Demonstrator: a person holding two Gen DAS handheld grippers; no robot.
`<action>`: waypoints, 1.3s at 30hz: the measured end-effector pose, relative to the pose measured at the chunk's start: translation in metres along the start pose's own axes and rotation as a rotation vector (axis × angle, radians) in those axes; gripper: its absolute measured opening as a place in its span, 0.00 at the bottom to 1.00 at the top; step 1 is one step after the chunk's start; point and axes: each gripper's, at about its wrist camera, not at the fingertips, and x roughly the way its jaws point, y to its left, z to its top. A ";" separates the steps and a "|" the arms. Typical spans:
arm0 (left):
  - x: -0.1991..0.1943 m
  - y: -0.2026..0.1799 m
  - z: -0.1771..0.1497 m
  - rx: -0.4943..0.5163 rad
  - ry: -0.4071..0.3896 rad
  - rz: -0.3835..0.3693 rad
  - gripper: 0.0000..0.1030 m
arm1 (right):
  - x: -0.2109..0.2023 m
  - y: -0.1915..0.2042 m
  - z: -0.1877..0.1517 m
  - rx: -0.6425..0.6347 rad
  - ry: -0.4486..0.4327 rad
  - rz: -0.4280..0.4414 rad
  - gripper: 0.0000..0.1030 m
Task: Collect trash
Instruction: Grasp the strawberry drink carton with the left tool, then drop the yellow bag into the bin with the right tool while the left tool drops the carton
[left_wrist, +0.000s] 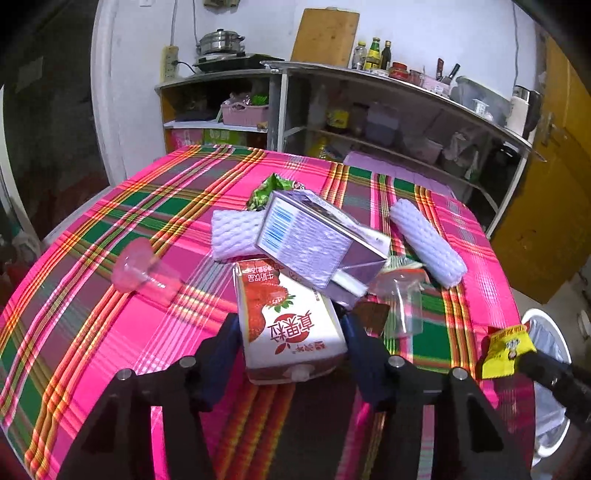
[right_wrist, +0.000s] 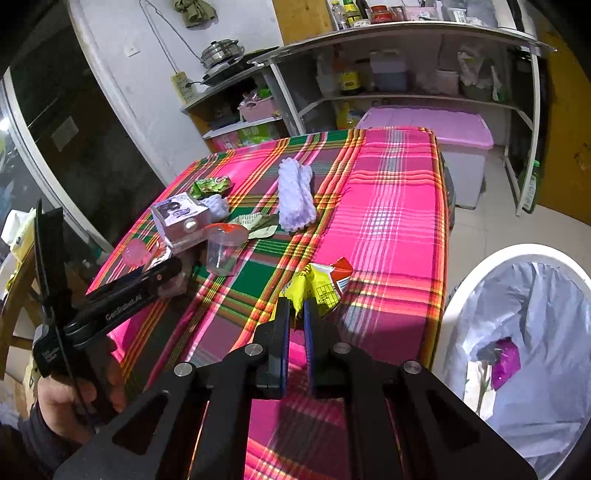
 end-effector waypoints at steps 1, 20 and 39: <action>-0.002 0.003 -0.002 0.000 -0.003 -0.009 0.54 | -0.002 0.001 -0.001 -0.001 -0.002 -0.002 0.07; -0.096 0.011 -0.036 0.052 -0.118 -0.147 0.53 | -0.062 0.006 -0.034 0.012 -0.069 -0.001 0.07; -0.116 -0.099 -0.041 0.231 -0.114 -0.400 0.53 | -0.119 -0.041 -0.046 0.090 -0.152 -0.100 0.07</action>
